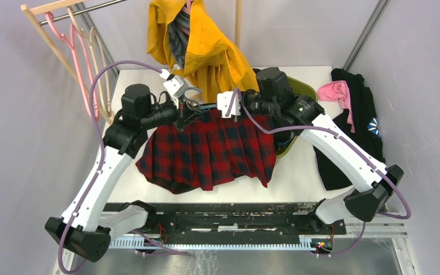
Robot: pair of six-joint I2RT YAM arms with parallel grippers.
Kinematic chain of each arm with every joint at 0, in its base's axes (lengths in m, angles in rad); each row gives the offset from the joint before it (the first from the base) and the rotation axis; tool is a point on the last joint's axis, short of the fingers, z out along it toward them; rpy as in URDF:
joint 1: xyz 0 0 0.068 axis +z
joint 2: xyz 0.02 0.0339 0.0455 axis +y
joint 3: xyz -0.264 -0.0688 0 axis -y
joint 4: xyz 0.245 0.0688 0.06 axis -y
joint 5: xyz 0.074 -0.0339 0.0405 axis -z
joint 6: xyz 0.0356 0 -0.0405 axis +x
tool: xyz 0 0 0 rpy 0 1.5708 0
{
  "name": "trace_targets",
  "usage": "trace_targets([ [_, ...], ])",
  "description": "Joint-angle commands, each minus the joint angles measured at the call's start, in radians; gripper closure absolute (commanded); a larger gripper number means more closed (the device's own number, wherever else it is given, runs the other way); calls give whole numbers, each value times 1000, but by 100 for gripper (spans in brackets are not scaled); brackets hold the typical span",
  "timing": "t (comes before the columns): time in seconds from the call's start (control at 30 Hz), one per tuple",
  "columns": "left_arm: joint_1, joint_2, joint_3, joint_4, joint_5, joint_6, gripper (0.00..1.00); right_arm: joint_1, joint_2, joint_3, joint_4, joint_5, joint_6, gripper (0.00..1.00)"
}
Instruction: Remove the skirt from the hanger
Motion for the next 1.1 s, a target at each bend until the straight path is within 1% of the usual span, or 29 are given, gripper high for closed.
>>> trace_targets([
  [0.0, 27, -58, -17, -181, -358, 147, 97, -15, -54, 61, 116, 29, -45, 99],
  [0.07, 26, -71, -33, -205, -373, 150, 97, -15, -43, 72, 127, 46, -43, 99],
  [0.23, 12, -91, -67, -252, -338, 128, 97, -15, -7, 105, 193, 130, -13, 99],
  [0.37, 2, -109, -105, -250, -345, 135, 97, -15, 2, 116, 223, 122, -7, 99],
  [0.53, -1, -102, -89, -229, -337, 149, 97, -15, 1, 106, 237, 109, 10, 99],
  [0.67, -12, -87, -134, -201, -290, 96, 97, -15, 2, 106, 284, 118, 19, 99],
  [0.83, -22, -56, -153, -170, -350, 33, 97, -16, 12, 126, 333, 144, 26, 99],
  [0.97, -86, -21, -133, -209, -331, 21, 97, -15, 35, 146, 374, 193, 37, 99],
  [1.07, -132, -7, -155, -251, -323, 0, 97, -16, 57, 156, 413, 219, 37, 99],
])
